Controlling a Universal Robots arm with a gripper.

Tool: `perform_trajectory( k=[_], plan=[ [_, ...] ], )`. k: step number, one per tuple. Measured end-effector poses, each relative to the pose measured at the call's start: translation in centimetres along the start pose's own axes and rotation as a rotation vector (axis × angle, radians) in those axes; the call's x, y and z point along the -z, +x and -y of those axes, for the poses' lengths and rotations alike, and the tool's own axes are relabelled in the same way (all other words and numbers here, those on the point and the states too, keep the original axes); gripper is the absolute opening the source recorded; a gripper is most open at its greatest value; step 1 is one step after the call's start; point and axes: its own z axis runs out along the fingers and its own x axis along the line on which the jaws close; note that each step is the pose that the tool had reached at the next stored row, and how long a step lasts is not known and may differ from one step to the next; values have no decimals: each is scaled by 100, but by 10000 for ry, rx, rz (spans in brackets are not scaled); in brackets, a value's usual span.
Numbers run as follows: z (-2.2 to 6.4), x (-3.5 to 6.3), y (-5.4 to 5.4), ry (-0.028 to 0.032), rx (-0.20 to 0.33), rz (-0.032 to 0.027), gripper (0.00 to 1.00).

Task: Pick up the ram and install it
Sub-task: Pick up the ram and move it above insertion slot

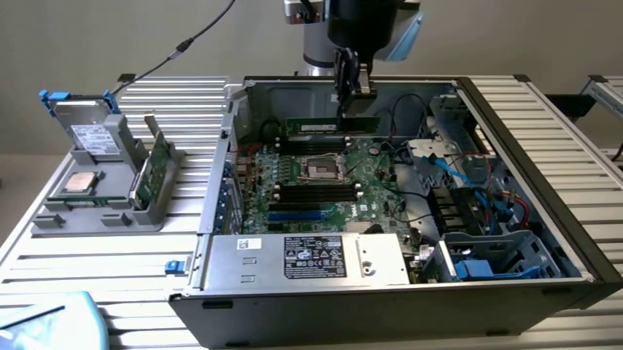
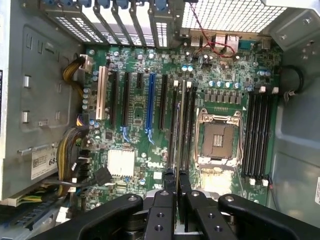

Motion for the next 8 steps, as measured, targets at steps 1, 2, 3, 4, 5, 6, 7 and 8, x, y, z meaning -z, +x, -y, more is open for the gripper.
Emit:
perform_trajectory(
  k=[1, 2, 3, 4, 5, 6, 7, 8],
  plan=[
    [1, -11, -10, -1, -28, 0, 14],
    [1, -22, -20, -3, -53, 0, 14],
    [-1, -32, -31, -3, -70, 1, 14],
    [-5, -39, -42, -4, -85, 2, 14],
    [-11, -47, -54, -4, -96, 3, 14],
    [-21, -55, -65, -5, -107, 2, 14],
    [-33, -64, -75, -4, -116, 3, 14],
    [-50, -74, -83, -6, -128, 3, 14]
  ],
)
